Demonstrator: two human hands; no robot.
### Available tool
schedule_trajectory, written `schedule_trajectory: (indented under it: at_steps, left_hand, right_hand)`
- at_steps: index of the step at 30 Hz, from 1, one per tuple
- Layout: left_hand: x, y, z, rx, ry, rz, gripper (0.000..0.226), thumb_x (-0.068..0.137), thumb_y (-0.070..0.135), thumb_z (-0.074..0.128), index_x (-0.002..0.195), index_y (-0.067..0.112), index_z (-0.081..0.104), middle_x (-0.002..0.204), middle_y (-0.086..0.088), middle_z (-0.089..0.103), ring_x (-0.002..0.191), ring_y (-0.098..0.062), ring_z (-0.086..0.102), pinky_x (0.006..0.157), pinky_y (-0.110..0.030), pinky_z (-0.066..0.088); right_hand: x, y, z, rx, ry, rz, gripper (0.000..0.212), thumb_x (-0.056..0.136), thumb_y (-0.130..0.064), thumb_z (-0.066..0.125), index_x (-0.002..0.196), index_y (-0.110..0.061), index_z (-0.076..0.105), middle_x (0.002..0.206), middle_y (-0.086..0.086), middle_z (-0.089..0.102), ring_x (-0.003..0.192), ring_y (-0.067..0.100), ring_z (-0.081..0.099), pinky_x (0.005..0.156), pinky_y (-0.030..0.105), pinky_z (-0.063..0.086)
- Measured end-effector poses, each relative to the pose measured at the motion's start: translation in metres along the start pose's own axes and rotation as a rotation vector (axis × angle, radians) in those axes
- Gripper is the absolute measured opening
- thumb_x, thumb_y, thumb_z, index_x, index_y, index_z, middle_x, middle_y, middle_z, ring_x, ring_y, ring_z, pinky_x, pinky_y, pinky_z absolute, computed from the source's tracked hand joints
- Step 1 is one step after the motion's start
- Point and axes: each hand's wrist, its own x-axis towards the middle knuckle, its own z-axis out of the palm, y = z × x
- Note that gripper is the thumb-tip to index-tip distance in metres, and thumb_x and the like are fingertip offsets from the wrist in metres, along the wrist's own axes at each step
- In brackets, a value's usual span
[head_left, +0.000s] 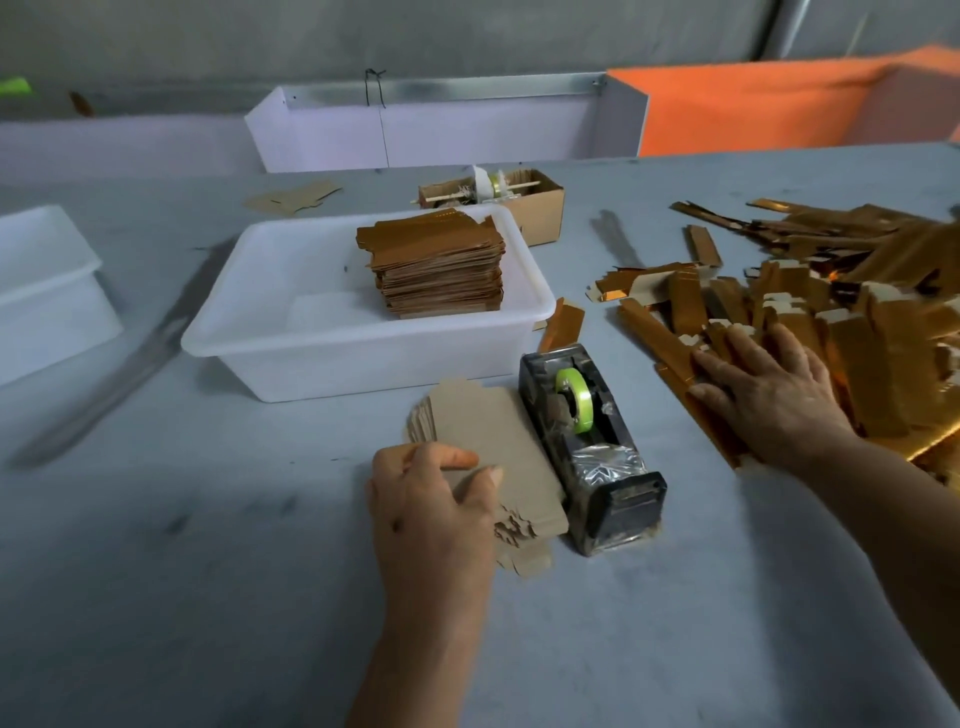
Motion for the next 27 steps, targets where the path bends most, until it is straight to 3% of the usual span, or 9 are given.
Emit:
schedule_trajectory:
  at_steps: [5, 8, 10, 13, 17, 19, 21, 24, 27]
  left_hand:
    - [0.010, -0.001, -0.003, -0.113, 0.029, -0.118, 0.030, 0.075, 0.022, 0.079, 0.095, 0.020, 0.056, 0.098, 0.005, 0.056, 0.095, -0.018, 0.059, 0.085, -0.031, 0.048]
    - [0.019, 0.000, -0.008, -0.264, -0.059, -0.238, 0.034, 0.076, 0.014, 0.078, 0.105, 0.014, 0.060, 0.088, 0.003, 0.069, 0.082, -0.016, 0.068, 0.082, -0.040, 0.056]
    - [0.021, 0.000, -0.011, -0.331, -0.091, -0.261, 0.028, 0.076, 0.010, 0.078, 0.100, 0.012, 0.064, 0.081, 0.002, 0.072, 0.076, -0.016, 0.069, 0.078, -0.040, 0.057]
    - [0.020, 0.000, -0.017, -0.401, -0.089, -0.231, 0.012, 0.076, 0.011, 0.079, 0.081, 0.014, 0.068, 0.069, 0.000, 0.073, 0.070, -0.022, 0.069, 0.071, -0.036, 0.057]
    - [0.013, 0.005, -0.029, -0.566, -0.124, -0.199, 0.013, 0.084, 0.015, 0.071, 0.071, 0.013, 0.069, 0.058, 0.008, 0.067, 0.053, -0.002, 0.056, 0.053, -0.014, 0.046]
    - [0.007, 0.009, -0.034, -0.641, -0.197, -0.211, 0.015, 0.086, 0.018, 0.069, 0.074, 0.010, 0.070, 0.070, -0.009, 0.070, 0.065, -0.012, 0.059, 0.066, -0.025, 0.047]
    - [-0.001, 0.015, -0.038, -0.693, -0.265, -0.201, 0.013, 0.086, 0.021, 0.068, 0.078, 0.011, 0.071, 0.085, -0.024, 0.069, 0.072, -0.023, 0.057, 0.072, -0.037, 0.044]
    - [-0.014, 0.024, -0.040, -0.750, -0.330, -0.154, 0.011, 0.083, 0.021, 0.070, 0.076, 0.013, 0.072, 0.079, -0.020, 0.071, 0.068, -0.022, 0.059, 0.066, -0.029, 0.047]
    - [-0.022, 0.032, -0.043, -0.827, -0.441, -0.156, 0.013, 0.071, 0.026, 0.079, 0.073, 0.014, 0.073, 0.076, -0.016, 0.072, 0.067, -0.021, 0.063, 0.058, -0.028, 0.051]
  right_hand:
    - [-0.003, -0.002, -0.012, 0.236, 0.178, 0.007, 0.069, 0.082, -0.067, 0.004, 0.147, -0.044, 0.008, 0.159, -0.004, 0.004, 0.144, 0.029, -0.011, 0.114, 0.053, -0.004]
    - [-0.016, -0.012, -0.017, 0.226, 0.244, -0.014, 0.067, 0.086, -0.063, 0.009, 0.147, -0.038, 0.015, 0.159, -0.004, 0.005, 0.144, 0.026, -0.012, 0.114, 0.052, -0.008]
    - [-0.024, -0.018, -0.022, 0.276, 0.282, 0.009, 0.061, 0.090, -0.058, 0.018, 0.146, -0.034, 0.025, 0.159, -0.001, 0.008, 0.145, 0.026, -0.010, 0.115, 0.050, -0.006]
    - [-0.038, -0.030, -0.037, 0.471, 0.420, 0.069, 0.047, 0.094, -0.042, 0.042, 0.136, -0.022, 0.047, 0.154, 0.008, 0.024, 0.144, 0.031, 0.007, 0.115, 0.051, 0.007]
    - [-0.069, -0.050, -0.061, 0.749, 0.599, 0.116, 0.036, 0.092, -0.033, 0.050, 0.124, -0.019, 0.059, 0.141, 0.007, 0.045, 0.130, 0.030, 0.039, 0.100, 0.050, 0.040]
    - [-0.092, -0.062, -0.075, 0.971, 0.564, 0.105, 0.036, 0.089, -0.042, 0.048, 0.121, -0.028, 0.059, 0.124, -0.005, 0.056, 0.107, 0.013, 0.056, 0.083, 0.036, 0.050]
    - [-0.118, -0.077, -0.089, 1.242, 0.434, 0.057, 0.039, 0.080, -0.053, 0.049, 0.115, -0.039, 0.059, 0.106, -0.020, 0.062, 0.091, -0.001, 0.057, 0.073, 0.025, 0.046]
    - [-0.144, -0.101, -0.101, 1.501, 0.230, -0.015, 0.039, 0.069, -0.056, 0.054, 0.104, -0.040, 0.063, 0.093, -0.017, 0.069, 0.086, -0.001, 0.064, 0.070, 0.018, 0.048]
    - [-0.150, -0.114, -0.101, 1.693, 0.103, 0.021, 0.030, 0.073, -0.035, 0.066, 0.103, -0.028, 0.065, 0.078, -0.009, 0.070, 0.076, 0.007, 0.067, 0.058, 0.017, 0.054]
